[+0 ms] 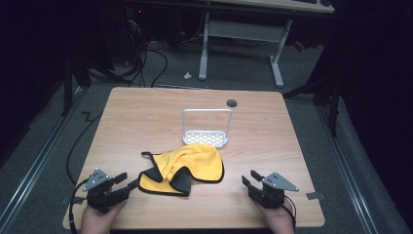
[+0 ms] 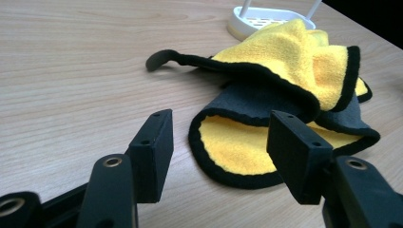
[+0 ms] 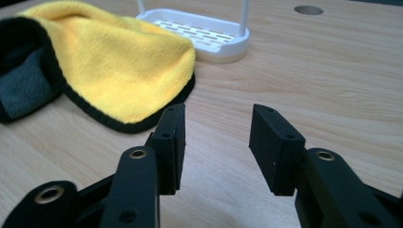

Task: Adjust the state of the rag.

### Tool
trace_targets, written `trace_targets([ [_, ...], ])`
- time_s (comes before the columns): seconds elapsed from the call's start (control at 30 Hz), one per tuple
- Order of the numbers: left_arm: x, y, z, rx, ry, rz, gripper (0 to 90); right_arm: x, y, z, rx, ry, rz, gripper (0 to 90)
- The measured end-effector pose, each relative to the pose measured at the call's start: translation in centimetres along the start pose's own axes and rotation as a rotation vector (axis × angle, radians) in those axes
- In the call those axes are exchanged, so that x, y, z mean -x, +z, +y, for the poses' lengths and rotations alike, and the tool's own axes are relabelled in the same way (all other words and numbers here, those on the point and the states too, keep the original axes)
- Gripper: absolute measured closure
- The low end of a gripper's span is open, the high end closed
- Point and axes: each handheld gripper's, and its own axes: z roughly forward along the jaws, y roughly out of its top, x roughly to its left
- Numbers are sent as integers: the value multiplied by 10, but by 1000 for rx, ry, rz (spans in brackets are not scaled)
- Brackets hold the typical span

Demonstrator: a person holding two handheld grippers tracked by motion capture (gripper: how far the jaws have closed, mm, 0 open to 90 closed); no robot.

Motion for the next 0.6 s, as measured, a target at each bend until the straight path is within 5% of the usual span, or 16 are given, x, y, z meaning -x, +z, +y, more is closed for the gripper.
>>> trace_targets([
  [0.6, 1, 0, 1, 7, 5, 11, 411, -2, -2, -1, -7, 2, -33, 591],
])
